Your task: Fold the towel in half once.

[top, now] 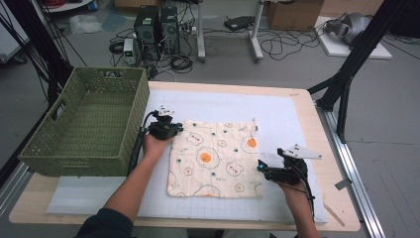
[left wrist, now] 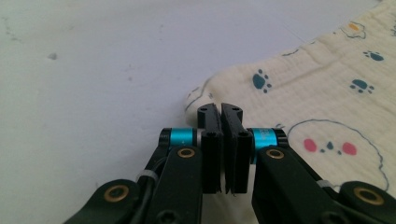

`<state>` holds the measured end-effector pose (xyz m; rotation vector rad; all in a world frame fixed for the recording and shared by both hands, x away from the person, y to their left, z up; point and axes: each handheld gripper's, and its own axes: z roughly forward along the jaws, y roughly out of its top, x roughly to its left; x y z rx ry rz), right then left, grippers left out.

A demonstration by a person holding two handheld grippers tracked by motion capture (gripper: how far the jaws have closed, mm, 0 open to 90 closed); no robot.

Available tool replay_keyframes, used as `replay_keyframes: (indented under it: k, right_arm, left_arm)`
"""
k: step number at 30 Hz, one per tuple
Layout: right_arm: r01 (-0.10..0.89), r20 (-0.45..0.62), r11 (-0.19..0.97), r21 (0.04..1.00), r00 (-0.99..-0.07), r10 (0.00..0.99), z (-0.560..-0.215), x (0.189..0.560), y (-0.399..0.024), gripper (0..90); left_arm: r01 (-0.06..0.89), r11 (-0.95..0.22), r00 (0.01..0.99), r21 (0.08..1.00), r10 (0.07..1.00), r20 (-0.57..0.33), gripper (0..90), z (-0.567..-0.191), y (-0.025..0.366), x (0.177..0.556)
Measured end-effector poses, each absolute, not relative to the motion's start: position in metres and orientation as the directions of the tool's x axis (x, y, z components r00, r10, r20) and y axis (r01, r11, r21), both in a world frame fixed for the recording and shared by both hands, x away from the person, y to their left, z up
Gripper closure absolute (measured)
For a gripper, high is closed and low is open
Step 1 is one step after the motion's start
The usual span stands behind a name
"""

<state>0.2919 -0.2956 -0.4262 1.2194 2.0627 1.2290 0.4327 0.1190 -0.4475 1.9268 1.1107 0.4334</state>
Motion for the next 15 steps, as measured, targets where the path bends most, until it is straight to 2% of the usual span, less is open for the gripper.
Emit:
replay_keyframes:
  k: [4,15]
  right_arm:
    - [0.497,0.073,0.211,0.842,-0.493,0.867,-0.428,0.308,-0.292,10.6]
    - [0.614,0.059,0.266,0.743,-0.456,0.888,-0.437,0.379,-0.277,11.3]
  left_arm:
    - [0.516,-0.189,0.534,0.836,0.833,-0.142,86.2,-0.442,0.123,0.429]
    - [0.503,-0.18,0.538,0.845,0.831,-0.144,85.8,-0.438,0.124,0.427]
